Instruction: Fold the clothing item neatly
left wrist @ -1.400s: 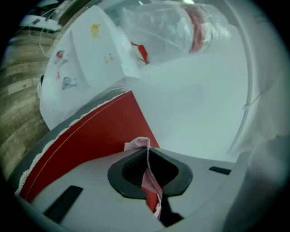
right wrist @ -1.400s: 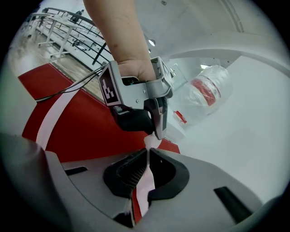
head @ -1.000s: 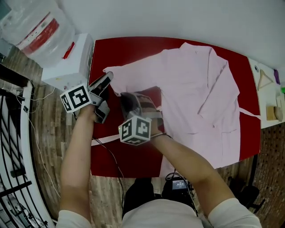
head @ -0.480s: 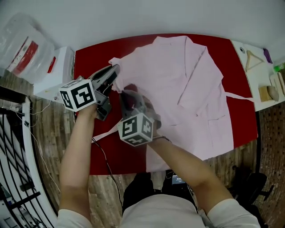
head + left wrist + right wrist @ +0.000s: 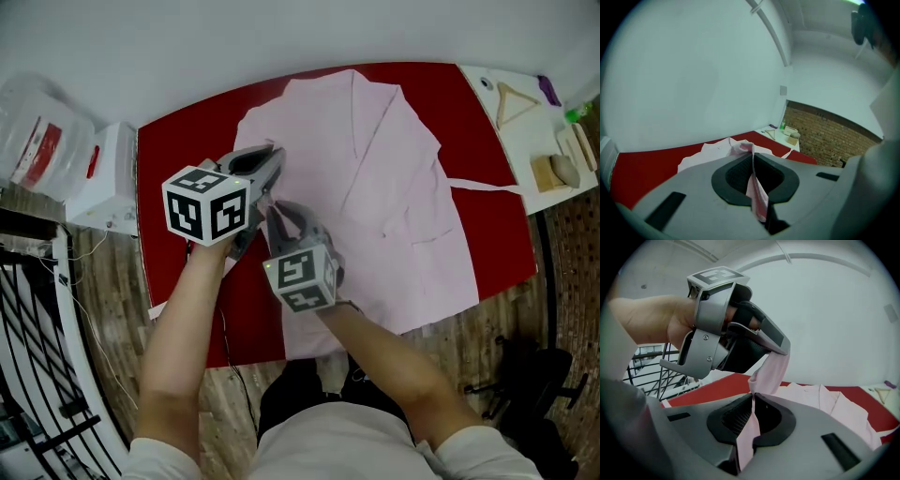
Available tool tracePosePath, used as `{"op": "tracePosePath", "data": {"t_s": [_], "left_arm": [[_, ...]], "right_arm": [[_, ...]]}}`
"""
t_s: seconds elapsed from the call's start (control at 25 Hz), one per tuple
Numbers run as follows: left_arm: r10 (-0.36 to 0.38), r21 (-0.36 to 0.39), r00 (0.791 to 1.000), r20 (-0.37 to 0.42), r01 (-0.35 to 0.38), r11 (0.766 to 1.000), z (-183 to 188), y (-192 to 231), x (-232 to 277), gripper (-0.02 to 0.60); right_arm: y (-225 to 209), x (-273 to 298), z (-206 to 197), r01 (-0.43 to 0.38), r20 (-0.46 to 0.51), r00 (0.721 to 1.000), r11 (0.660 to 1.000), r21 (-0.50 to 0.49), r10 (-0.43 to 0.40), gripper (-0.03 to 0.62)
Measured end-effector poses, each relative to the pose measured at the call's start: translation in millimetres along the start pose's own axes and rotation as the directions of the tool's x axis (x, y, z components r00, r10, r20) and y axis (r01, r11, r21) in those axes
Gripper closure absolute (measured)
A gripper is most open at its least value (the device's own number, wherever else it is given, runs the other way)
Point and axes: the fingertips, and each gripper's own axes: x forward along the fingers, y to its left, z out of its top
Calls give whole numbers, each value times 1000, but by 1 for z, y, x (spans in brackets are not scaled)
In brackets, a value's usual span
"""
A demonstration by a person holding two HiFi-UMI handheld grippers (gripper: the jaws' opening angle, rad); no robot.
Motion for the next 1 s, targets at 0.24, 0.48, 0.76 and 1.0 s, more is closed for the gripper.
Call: {"op": "tracePosePath", "data": {"t_s": [0.24,0.48,0.76,1.0], "left_arm": [[-18,36,997,-77,21,999,-11,-37,39,566],[-50,68,990,-130,59,996,-20,-74,73,566],[-95,99,974,-207,118,988,-47,-122,116,566],[-99,84,965,-242,122,989,-69,-145,151,566]], "right_arm": [[-28,-23,-16,18,-11,1000,998,63,-17,565],[-53,-46,-35,35,-24,999,990,140,-32,565],[-85,-72,-70,68,-66,996,972,223,-55,565],[-112,-84,-104,100,-116,991,948,302,-68,565]]}}
